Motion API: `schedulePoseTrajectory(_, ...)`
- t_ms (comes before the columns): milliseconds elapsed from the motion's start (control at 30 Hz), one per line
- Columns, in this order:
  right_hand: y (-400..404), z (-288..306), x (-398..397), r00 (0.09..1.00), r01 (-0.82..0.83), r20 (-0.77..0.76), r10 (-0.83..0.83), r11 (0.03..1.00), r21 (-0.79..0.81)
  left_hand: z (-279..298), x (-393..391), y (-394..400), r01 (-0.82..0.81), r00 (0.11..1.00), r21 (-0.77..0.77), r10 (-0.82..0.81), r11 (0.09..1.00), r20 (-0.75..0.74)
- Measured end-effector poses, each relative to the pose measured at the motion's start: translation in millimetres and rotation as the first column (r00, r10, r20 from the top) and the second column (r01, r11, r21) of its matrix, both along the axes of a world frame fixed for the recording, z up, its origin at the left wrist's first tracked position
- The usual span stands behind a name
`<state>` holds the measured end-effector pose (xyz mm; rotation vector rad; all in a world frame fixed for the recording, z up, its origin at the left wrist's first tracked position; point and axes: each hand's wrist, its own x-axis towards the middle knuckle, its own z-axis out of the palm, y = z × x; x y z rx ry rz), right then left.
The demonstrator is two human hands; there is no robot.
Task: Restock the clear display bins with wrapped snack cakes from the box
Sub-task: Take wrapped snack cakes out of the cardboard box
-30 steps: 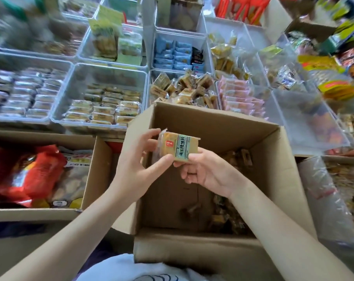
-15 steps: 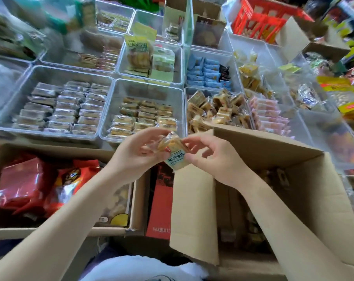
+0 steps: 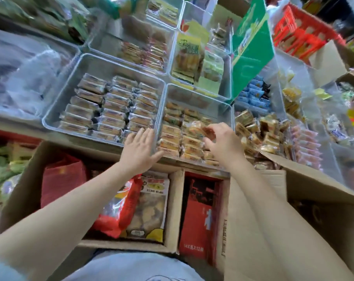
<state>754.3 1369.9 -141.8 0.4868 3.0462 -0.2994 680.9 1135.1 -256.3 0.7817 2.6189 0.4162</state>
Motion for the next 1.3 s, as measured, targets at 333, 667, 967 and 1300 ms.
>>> schedulePoseTrajectory(333, -1, -56, -60, 0.928, -0.194, 0.371, 0.031, 0.891, 0.411, -5, 2, 0, 0.053, 0.996, -0.069, -0.057, 0.996, -0.067)
schedulePoseTrajectory(667, -15, -78, -63, 0.854, -0.298, 0.518, 0.036, 0.851, 0.432, -3, 2, -1, 0.063, 0.995, -0.083, -0.069, 0.995, -0.066)
schedulePoseTrajectory(967, -23, -28, -6, 0.970, 0.011, 0.243, -0.020, 0.999, 0.039, 2, 0, -5, 0.048, 0.998, -0.047, -0.049, 0.998, -0.032)
schedulePoseTrajectory(1300, 74, 82, 222, 0.933, 0.120, -0.334, -0.134, 0.991, -0.061, 90, 160, 91, -0.082, 0.973, 0.425, -0.020, 0.901, 0.230)
